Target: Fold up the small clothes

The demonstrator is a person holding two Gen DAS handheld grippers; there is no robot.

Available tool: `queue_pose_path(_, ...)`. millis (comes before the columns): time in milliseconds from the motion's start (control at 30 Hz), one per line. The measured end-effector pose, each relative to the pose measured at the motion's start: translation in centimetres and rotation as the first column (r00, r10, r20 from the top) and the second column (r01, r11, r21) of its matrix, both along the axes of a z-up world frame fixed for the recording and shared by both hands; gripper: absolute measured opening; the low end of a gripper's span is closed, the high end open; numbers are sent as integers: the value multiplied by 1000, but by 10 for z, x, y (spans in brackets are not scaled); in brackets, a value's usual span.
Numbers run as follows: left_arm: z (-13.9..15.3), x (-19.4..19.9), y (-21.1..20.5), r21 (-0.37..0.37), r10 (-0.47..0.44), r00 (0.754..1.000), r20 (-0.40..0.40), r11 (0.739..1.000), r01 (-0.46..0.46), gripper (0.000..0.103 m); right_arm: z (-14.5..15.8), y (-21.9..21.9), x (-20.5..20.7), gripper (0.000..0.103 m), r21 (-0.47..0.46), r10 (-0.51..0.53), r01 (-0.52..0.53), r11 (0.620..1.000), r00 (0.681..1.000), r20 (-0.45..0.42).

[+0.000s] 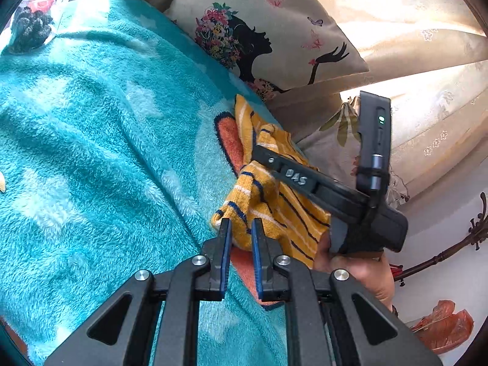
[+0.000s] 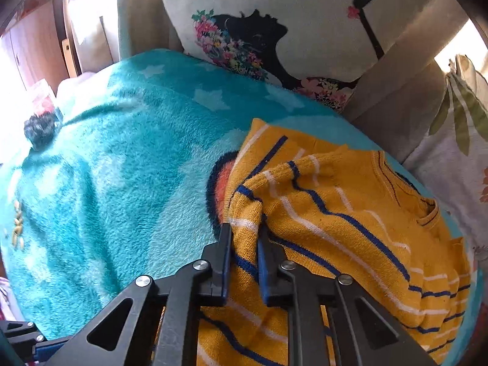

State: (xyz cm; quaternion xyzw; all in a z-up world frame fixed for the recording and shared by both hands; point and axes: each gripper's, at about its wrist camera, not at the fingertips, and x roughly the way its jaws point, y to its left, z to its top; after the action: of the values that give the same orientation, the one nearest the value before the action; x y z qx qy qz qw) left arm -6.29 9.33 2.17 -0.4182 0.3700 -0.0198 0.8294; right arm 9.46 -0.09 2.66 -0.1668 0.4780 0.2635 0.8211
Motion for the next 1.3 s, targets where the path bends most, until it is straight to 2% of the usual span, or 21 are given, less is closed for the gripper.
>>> queue_pose_path(133, 11, -2, -6, 23, -14, 1000, 13, 1000, 14, 11, 40, -61, 16, 13, 200, -83, 92, 976, 995, -50)
queue_pose_path(300, 14, 10, -25, 39, -59, 998, 4, 998, 59, 11, 71, -184, 25, 13, 335, -243, 254, 907, 967, -73)
queue_pose_path(400, 13, 22, -40, 57, -91, 996, -15, 994, 91, 11, 69, -271, 23, 13, 383, -364, 369, 847, 927, -89)
queue_pose_path(467, 9, 31, -52, 63, -115, 993, -34, 991, 117, 11, 57, -323, 23, 12, 376, -460, 460, 804, 883, -98)
queue_pose_path(533, 6, 41, -66, 65, -143, 988, -52, 987, 147, 11, 34, -373, 25, 12, 373, -536, 552, 745, 829, -157)
queue_pose_path(600, 4, 48, -81, 71, -172, 982, -71, 982, 177, 11, 12, -404, 27, 12, 327, -588, 611, 721, 789, -178)
queue_pose_path(667, 4, 55, -96, 84, -201, 976, -86, 975, 208, 19, -1, -431, 22, 14, 329, -631, 661, 674, 747, -208)
queue_pose_path(733, 5, 60, -108, 104, -213, 973, -94, 969, 222, 26, 3, -454, 14, 17, 388, -638, 674, 629, 732, -237)
queue_pose_path(800, 6, 65, -121, 122, -226, 969, -104, 964, 238, 27, 18, -461, 4, 28, 431, -648, 664, 611, 732, -208)
queue_pose_path(833, 6, 67, -126, 129, -236, 966, -109, 960, 249, 27, 28, -458, 1, 29, 452, -635, 642, 619, 748, -192)
queue_pose_path(1000, 9, 85, -158, 156, -281, 951, -125, 941, 299, 31, 70, -406, -5, 28, 554, -443, 435, 710, 887, -129)
queue_pose_path(1100, 13, 91, -174, 175, -305, 944, -126, 930, 324, 35, 81, -359, -2, 30, 553, -327, 318, 770, 941, -86)
queue_pose_path(1200, 14, 92, -182, 188, -315, 940, -129, 923, 335, 35, 62, -320, 5, 30, 436, -283, 288, 853, 956, -79)
queue_pose_path(1300, 16, 95, -182, 203, -316, 940, -127, 919, 337, 36, 24, -317, 7, 28, 248, -312, 324, 913, 946, -89)
